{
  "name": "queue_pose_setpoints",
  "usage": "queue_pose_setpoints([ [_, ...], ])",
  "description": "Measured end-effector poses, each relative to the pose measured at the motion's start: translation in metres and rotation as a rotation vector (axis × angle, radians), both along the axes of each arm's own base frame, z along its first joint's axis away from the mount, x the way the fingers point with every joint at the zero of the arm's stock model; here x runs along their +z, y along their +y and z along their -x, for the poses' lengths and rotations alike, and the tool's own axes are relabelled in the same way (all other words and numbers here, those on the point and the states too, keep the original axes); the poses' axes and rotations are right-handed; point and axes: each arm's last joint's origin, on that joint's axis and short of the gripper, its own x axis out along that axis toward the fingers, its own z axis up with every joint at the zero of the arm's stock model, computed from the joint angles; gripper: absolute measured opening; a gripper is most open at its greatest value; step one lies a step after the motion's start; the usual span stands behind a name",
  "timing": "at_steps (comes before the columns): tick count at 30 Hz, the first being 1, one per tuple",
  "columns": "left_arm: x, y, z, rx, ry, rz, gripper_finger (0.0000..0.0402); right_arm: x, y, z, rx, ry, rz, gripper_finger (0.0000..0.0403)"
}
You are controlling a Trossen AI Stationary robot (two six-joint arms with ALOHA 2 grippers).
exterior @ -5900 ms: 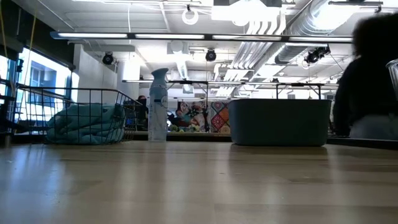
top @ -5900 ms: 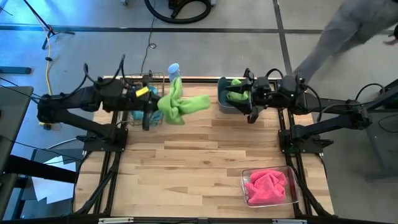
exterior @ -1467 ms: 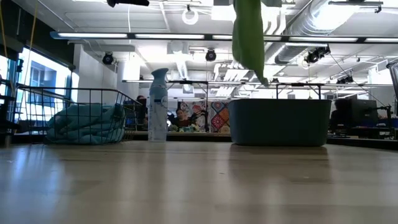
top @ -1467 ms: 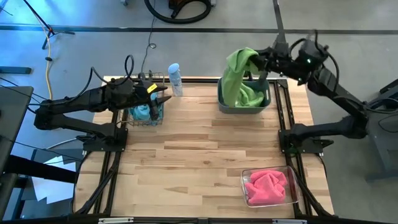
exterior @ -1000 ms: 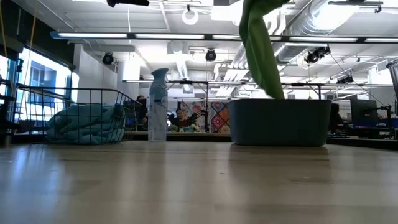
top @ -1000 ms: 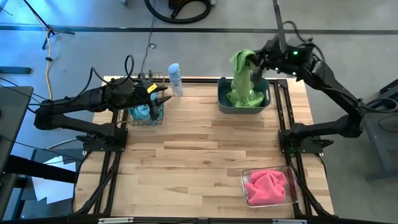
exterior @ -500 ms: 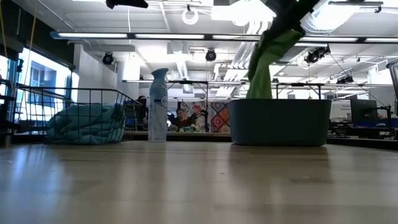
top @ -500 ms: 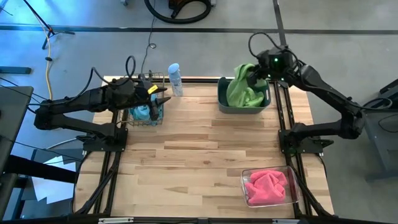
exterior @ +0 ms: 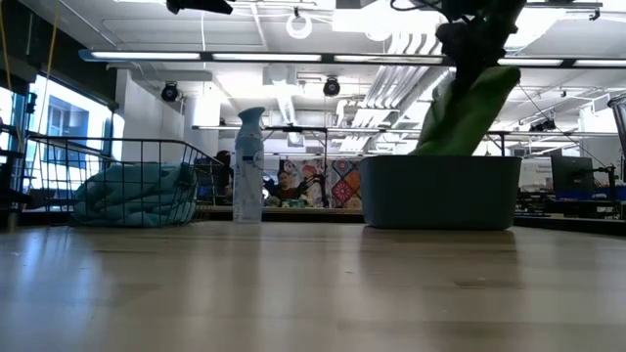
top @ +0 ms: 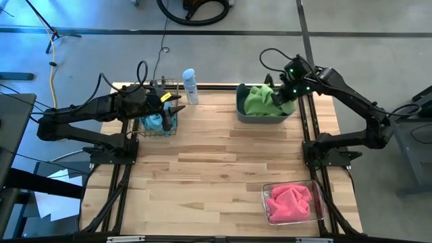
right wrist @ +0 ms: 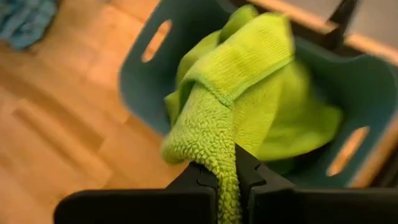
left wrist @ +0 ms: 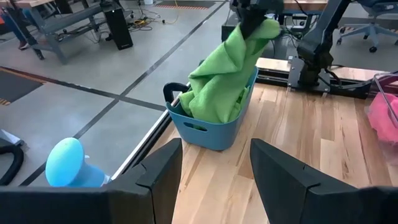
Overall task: Sort microfiber towel by color & place in baskets
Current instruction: Put the green towel into the blue bin
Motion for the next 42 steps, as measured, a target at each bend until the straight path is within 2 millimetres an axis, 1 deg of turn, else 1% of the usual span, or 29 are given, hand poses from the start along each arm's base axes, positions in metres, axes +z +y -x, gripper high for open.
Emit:
queue_pose_setpoints([
  [4, 0.0, 0.0, 0.0, -0.003, 0.004, -0.007, 0.0177, -0.005, 0.001, -0.003, 0.011, -0.031, -0.129, 0.0],
  [7, 0.0, 0.0, 0.0, -0.005, 0.004, -0.007, 0.0177, -0.014, 0.0, -0.006, 0.036, -0.004, -0.247, 0.0],
  [10, 0.0, 0.0, 0.0, -0.005, 0.004, -0.008, 0.0177, -0.025, -0.006, -0.013, 0.04, 0.039, -0.293, 0.0],
  [14, 0.0, 0.0, 0.0, -0.006, 0.004, -0.007, 0.0177, -0.033, -0.022, -0.028, -0.001, 0.047, -0.219, 0.0],
  [18, 0.0, 0.0, 0.0, -0.007, 0.004, -0.007, 0.0177, -0.031, -0.043, -0.04, -0.076, 0.02, -0.105, 0.0],
  [21, 0.0, 0.0, 0.0, -0.007, 0.004, -0.007, 0.0177, -0.036, -0.059, -0.048, -0.121, 0.009, -0.09, 0.0],
  [23, 0.0, 0.0, 0.0, -0.007, 0.004, -0.007, 0.0177, -0.043, -0.068, -0.053, -0.14, 0.01, -0.098, 0.0],
  [26, 0.0, 0.0, 0.0, -0.007, 0.004, -0.007, 0.0177, -0.06, -0.079, -0.06, -0.16, 0.04, -0.133, 0.0],
  [31, 0.0, 0.0, 0.0, -0.007, 0.004, -0.007, 0.0177, -0.089, -0.091, -0.072, -0.163, 0.113, -0.197, 0.0],
  [36, 0.0, 0.0, 0.0, -0.004, 0.001, 0.001, 0.0177, -0.112, -0.097, -0.08, -0.199, 0.168, -0.241, 0.0],
  [42, 0.0, 0.0, 0.0, -0.003, 0.001, 0.002, 0.0177, -0.128, -0.096, -0.09, -0.219, 0.234, -0.23, 0.0],
])
